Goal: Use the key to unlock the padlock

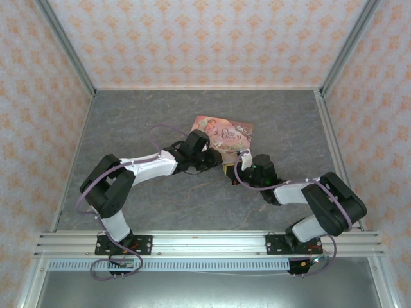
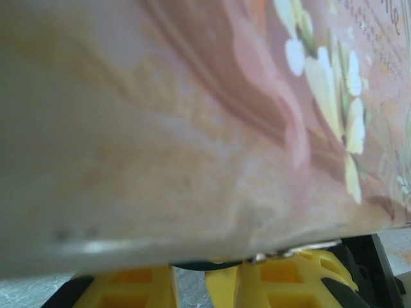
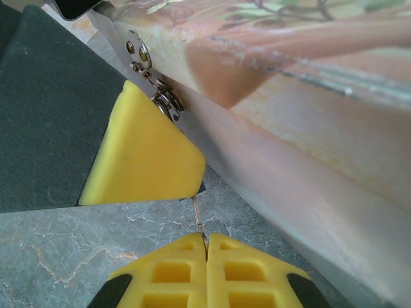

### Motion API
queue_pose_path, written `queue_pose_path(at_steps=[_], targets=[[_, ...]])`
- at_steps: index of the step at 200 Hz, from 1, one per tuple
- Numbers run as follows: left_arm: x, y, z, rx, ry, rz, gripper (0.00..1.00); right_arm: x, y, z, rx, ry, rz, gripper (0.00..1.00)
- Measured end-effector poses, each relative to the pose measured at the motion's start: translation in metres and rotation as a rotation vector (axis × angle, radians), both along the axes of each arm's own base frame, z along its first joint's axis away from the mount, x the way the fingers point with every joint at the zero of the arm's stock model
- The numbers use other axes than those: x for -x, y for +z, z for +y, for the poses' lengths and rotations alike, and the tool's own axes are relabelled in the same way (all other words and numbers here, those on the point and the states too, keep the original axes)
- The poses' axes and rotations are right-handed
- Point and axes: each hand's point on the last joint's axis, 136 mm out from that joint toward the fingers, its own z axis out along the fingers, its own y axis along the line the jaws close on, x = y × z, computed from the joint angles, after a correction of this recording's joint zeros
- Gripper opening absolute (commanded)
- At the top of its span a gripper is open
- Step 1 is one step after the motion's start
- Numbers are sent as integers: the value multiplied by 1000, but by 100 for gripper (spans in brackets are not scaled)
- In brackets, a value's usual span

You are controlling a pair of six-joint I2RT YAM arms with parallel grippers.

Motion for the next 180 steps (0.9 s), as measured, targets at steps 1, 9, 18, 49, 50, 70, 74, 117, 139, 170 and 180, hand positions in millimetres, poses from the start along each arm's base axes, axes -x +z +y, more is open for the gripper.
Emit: queue_pose_path(at_steps=[1, 9, 18, 49, 50, 70, 74, 117, 139, 170, 180], targets=[[0, 0, 0, 0, 0, 0, 10, 0, 0, 0, 0, 0, 0, 0], [0, 0, 0, -1, 0, 1, 10, 0, 0, 0, 1, -2, -1, 0], [0, 0, 0, -1, 0, 1, 10, 0, 0, 0, 3, -5, -2, 0], [0, 0, 0, -3, -1, 1, 10, -2, 0, -1, 10, -19, -9, 0], [0, 0, 0, -3, -2, 0, 10, -2, 0, -1, 10, -19, -10, 0], [-1, 3, 0, -6, -10, -5, 10, -5, 2, -2, 18, -29, -32, 0], [-2, 4, 0, -6, -12, -6, 10, -5, 3, -1, 19, -29, -38, 0], [-3, 11, -3, -2, -33, -20, 10, -8, 12, -4, 52, -40, -106, 0], [-3, 12, -2, -4, -37, -21, 10, -8, 13, -3, 75, -38, -132, 0], [-3, 12, -2, -6, -37, -19, 10, -7, 12, -2, 97, -36, -151, 0], [-2, 12, -2, -7, -37, -18, 10, -7, 12, -2, 98, -35, -152, 0]])
